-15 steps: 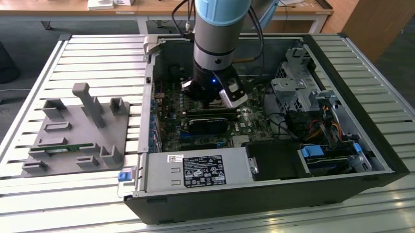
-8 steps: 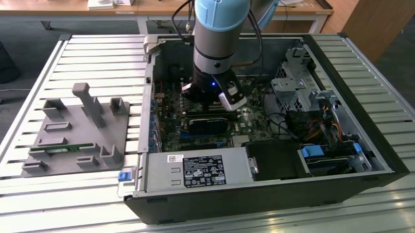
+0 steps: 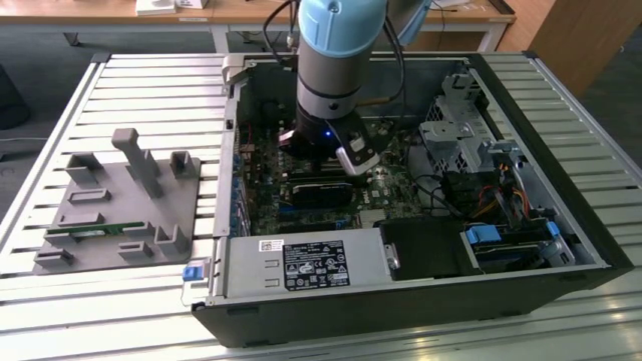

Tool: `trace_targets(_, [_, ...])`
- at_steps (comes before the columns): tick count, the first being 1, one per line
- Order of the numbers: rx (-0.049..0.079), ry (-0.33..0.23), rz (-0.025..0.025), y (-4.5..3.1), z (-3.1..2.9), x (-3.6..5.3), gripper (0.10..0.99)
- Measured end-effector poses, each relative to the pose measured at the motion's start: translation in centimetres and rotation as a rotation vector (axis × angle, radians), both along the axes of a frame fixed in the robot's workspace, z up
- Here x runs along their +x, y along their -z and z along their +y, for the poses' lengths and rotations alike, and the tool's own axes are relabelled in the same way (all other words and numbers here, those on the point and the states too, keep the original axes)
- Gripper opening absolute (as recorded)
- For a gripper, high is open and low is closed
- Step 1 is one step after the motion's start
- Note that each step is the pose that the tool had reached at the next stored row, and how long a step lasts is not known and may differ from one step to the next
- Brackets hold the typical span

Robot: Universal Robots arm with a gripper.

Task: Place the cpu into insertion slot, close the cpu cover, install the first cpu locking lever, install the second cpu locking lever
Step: 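Install the second cpu locking lever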

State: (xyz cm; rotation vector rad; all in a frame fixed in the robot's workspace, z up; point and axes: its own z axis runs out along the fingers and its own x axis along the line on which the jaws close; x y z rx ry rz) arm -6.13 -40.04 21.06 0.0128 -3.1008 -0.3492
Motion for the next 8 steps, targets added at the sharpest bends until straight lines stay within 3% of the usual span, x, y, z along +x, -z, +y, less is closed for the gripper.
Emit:
trace_targets(6, [0.030,0.000,0.0000,0.02,-0.42,-0.25,0.106])
trace_targets(8, [0.033,0.000,0.0000,0.11,-0.53,-0.37,0.106])
